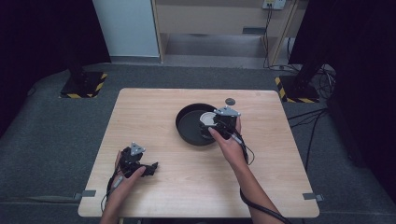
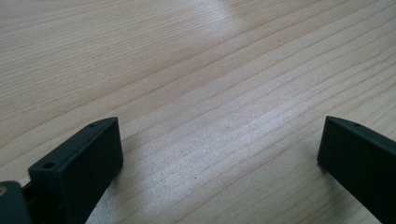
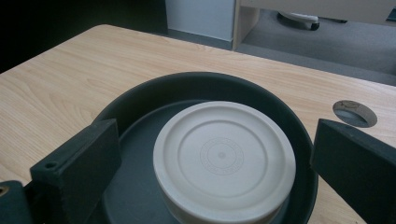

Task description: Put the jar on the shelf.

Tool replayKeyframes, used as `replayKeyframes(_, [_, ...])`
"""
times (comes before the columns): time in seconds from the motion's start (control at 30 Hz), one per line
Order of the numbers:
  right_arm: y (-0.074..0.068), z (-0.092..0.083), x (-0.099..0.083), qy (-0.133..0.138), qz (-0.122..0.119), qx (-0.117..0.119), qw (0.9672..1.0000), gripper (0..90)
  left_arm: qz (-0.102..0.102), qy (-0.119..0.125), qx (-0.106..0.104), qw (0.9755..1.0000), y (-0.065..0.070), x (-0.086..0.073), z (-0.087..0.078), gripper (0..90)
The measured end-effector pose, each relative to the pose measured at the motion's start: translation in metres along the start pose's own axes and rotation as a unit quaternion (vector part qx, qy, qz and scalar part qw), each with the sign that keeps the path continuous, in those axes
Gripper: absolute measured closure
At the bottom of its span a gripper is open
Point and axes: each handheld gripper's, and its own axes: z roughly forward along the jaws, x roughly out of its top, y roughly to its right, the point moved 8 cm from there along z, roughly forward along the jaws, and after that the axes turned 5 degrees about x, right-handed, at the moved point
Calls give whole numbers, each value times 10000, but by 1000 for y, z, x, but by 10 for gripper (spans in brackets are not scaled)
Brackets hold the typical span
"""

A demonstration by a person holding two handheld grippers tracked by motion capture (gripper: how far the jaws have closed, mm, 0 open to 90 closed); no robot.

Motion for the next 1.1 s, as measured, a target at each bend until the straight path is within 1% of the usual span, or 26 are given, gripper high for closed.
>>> replayKeyframes(0.33, [-1,-6,-1,-20,-22,-15,10000,22,7,-5,1,10000,0,0,0,0])
replayKeyframes(0.63, [1,-10,-1,-30,-26,-43,10000,22,10,-6,2,10000,0,0,0,0])
replayKeyframes(1.1, [8,-18,-3,-56,-18,-92,9999,23,7,-5,2,10000,0,0,0,0])
